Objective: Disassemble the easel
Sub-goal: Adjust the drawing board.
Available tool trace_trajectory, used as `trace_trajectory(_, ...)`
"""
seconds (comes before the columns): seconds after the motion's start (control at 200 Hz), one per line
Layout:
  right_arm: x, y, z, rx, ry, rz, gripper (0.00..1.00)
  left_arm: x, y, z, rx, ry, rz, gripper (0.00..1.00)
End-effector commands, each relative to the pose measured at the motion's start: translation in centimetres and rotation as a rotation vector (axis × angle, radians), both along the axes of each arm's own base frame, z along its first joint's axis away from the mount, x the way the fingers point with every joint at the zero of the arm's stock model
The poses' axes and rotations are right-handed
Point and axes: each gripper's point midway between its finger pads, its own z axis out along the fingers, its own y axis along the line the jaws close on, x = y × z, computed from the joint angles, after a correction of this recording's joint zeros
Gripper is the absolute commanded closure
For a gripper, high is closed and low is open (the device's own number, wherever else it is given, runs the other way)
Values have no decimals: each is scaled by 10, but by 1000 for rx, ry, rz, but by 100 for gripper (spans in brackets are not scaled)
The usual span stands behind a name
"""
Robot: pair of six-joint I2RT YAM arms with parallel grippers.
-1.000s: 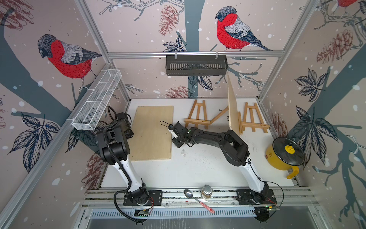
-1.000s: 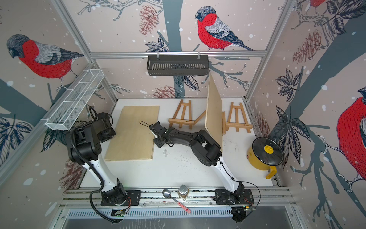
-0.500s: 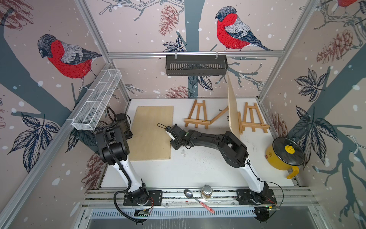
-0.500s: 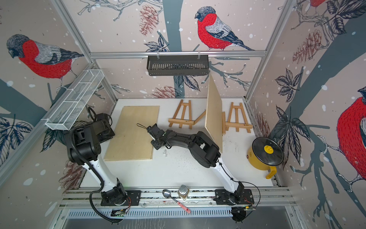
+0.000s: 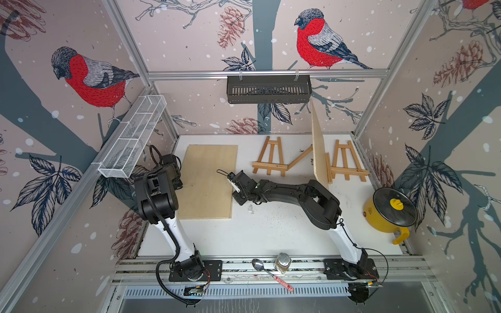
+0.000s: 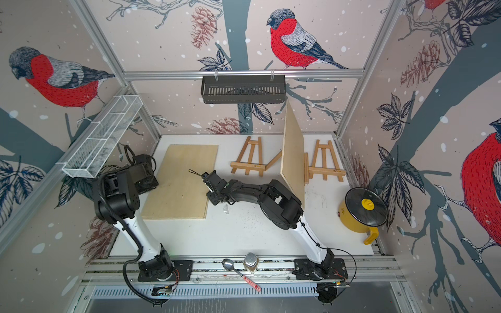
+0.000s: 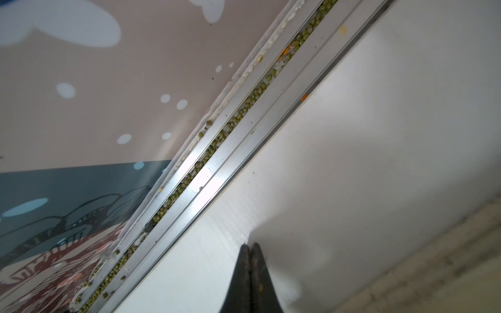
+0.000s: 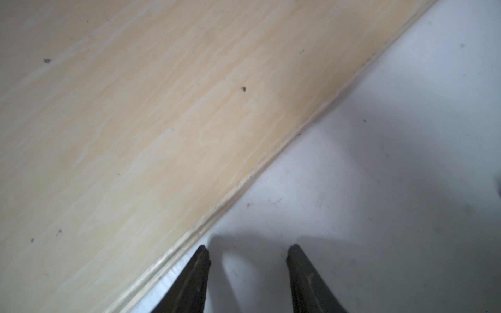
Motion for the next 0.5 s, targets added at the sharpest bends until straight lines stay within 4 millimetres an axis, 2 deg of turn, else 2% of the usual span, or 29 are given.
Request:
trace_trajectory(0.0, -18, -37, -27, -149, 88, -15, 51, -40, -67, -44, -352, 158, -46, 100)
trace_trajectory(0.3, -18, -34, -35, -156, 105, -5, 51, -49, -79, -46, -408, 167, -38, 100)
trace_trajectory(0.495, -10, -35, -34, -150, 101, -18, 51, -52, -85, -46, -438, 156, -36, 100)
